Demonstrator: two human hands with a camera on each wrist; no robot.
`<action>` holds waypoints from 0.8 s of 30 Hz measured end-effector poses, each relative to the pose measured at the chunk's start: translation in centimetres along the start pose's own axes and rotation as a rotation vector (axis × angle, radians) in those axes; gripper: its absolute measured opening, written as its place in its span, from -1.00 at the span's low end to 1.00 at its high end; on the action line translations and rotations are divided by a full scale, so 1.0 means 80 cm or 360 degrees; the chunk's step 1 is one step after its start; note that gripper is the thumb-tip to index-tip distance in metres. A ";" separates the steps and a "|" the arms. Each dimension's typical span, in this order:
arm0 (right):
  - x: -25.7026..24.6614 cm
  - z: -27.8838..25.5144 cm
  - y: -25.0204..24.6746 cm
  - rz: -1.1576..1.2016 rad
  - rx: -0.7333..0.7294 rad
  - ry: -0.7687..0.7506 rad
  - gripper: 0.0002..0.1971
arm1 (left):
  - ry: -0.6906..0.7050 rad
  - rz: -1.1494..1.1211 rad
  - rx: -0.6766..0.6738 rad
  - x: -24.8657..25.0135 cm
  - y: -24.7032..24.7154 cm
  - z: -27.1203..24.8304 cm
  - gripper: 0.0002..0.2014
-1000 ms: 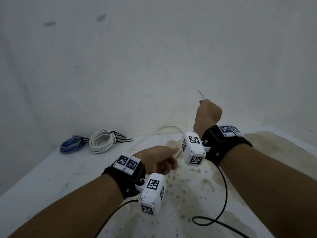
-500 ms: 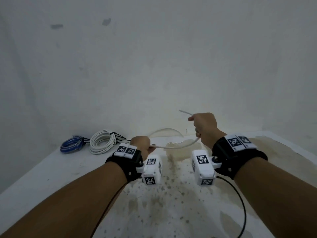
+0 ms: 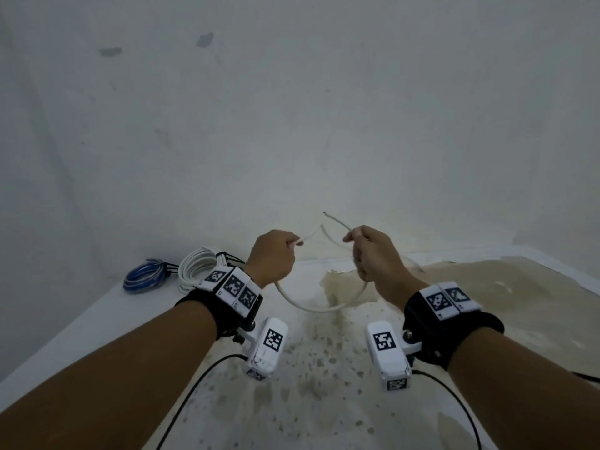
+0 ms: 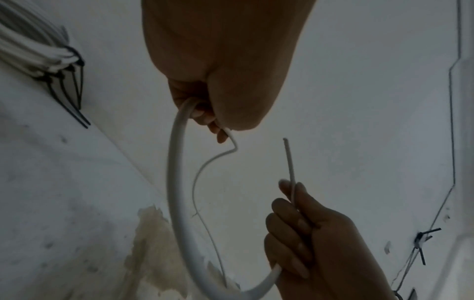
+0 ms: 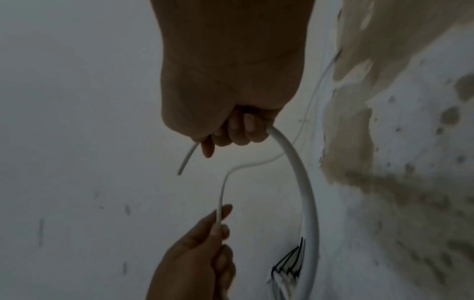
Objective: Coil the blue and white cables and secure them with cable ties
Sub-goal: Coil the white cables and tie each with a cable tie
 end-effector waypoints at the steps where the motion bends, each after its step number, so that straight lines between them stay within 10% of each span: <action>1: -0.002 -0.004 0.012 0.0045 -0.0047 -0.0020 -0.75 | 0.0057 -0.0041 0.0021 0.002 -0.005 0.004 -0.70; 8: 0.015 -0.006 0.071 -0.0128 -0.0260 0.0055 -0.67 | 0.0106 -0.0259 0.0267 -0.005 -0.005 0.018 -0.80; 24: 0.048 0.089 0.164 0.0385 0.0051 0.0206 -0.78 | -0.0044 -0.0548 0.0196 -0.086 0.031 0.106 -0.83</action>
Point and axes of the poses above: each hand's wrist, its own z-axis towards the middle knuckle, its own y-axis out of the palm, x = y × z, the point moved 1 cm from there along z, towards the middle knuckle, and after that the axes turned 13 degrees about x, right-handed, at the moved point
